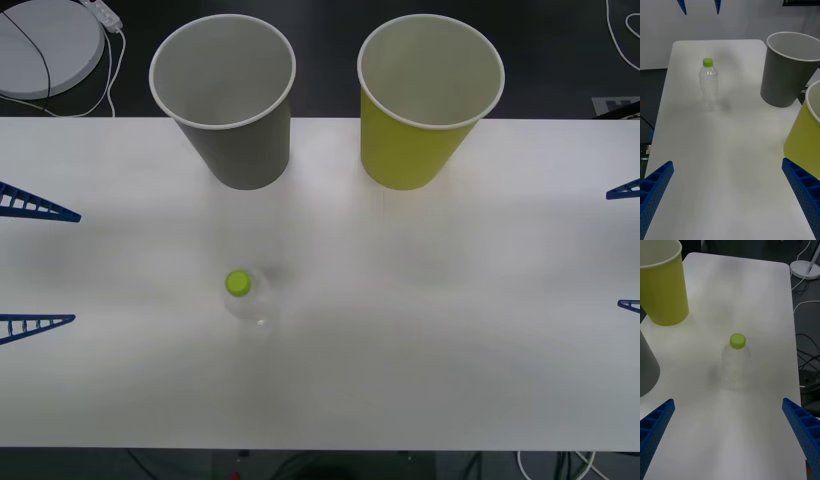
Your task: Put the can into the green bin and the plastic bottle into the gray bin
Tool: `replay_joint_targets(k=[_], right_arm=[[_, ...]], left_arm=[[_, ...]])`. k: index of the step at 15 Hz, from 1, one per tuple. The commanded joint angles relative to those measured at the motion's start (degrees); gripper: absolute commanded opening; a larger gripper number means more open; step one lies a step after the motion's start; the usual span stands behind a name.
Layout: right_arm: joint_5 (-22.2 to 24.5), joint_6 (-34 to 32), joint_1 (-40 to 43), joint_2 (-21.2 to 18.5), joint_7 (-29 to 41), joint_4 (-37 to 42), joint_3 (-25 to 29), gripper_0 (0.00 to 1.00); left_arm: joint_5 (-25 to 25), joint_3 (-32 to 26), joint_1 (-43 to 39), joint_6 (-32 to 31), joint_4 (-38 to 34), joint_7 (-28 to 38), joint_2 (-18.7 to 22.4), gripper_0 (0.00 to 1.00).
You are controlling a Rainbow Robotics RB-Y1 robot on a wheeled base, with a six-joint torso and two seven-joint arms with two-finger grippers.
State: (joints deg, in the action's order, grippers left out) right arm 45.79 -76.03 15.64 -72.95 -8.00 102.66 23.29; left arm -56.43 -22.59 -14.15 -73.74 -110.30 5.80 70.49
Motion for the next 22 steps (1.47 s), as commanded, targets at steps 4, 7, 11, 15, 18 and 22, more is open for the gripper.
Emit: replay_joint_targets(k=[4, 7, 11, 15, 18, 22], right_arm=[[0.0, 0.0, 0.0, 0.0, 0.0, 0.0, 0.0, 1.00], [0.0, 0.0, 0.0, 0.0, 0.0, 0.0, 0.0, 1.00], [0.0, 0.0, 0.0, 0.0, 0.0, 0.0, 0.0, 1.00], [0.0, 0.0, 0.0, 0.0, 0.0, 0.0, 0.0, 1.00], [0.0, 0.0, 0.0, 0.0, 0.0, 0.0, 0.0, 1.00], [0.0, 0.0, 0.0, 0.0, 0.0, 0.0, 0.0, 1.00]], left_arm=[[-0.2, 0.0, -0.5, 0.0, 0.7, -0.1, -0.3, 1.00], [0.3, 0.1, -0.4, 0.2, 1.9, -0.9, -0.3, 1.00], [0.1, 0.2, -0.7, -0.3, 2.6, -2.6, -0.1, 1.00], [2.5, 2.5, -0.8, -2.3, 7.4, -9.5, -0.1, 1.00], [4.7, 5.5, -0.8, -2.9, 11.6, -15.5, -0.4, 1.00], [5.0, 6.8, -0.8, -5.3, 15.2, -17.8, -2.1, 1.00]])
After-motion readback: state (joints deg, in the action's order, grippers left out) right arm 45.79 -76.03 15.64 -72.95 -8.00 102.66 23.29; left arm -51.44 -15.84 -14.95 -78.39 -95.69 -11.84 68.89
